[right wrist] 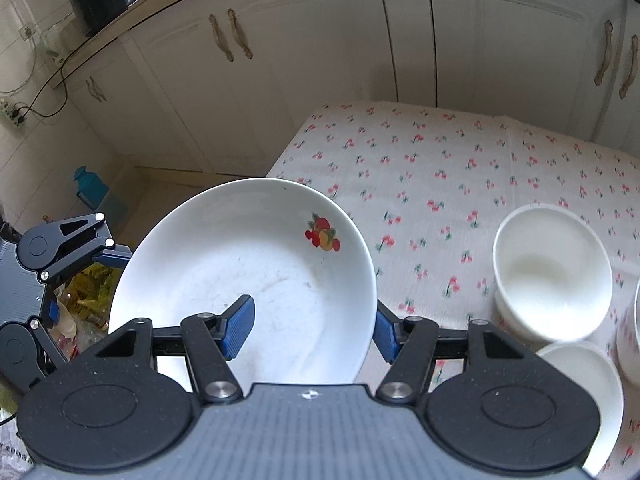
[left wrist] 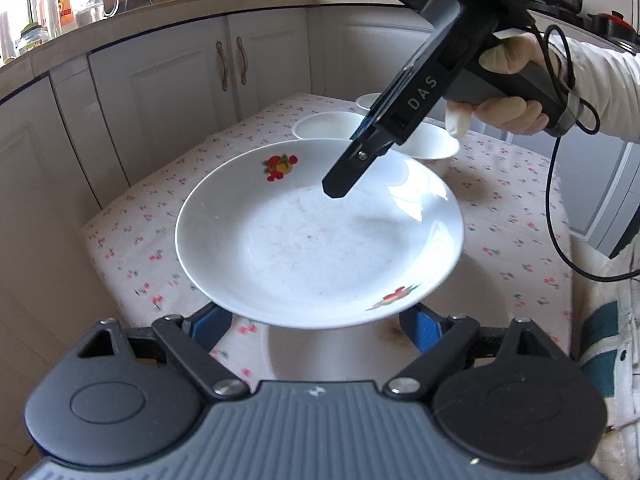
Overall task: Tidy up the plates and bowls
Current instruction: 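Carry the shallow plate with the left gripper over the plate stack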
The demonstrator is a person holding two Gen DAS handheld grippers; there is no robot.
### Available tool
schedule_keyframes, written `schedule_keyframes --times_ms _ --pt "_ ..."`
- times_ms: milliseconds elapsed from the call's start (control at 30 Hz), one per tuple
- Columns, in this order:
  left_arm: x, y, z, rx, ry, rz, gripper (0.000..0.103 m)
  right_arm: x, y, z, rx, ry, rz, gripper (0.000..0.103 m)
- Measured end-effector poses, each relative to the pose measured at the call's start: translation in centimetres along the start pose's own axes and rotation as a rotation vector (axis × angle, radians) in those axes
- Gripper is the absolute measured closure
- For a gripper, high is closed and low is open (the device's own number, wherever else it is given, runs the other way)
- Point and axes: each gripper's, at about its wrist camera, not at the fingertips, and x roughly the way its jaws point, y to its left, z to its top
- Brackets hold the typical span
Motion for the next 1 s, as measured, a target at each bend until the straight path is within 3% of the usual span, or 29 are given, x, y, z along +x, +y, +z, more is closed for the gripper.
schedule_keyframes --times_ms 533,1000 --pt "-1.2 -5.7 -3.1 -0.05 0.052 -0.015 0.013 -1.4 1.9 -6.6 -0.005 0.041 0.028 0.035" --pt "-0.4 -6.1 -3.7 -0.064 0.07 -0.031 0.013 -1.1 1.8 -7.7 0.013 0.05 0.023 0.035"
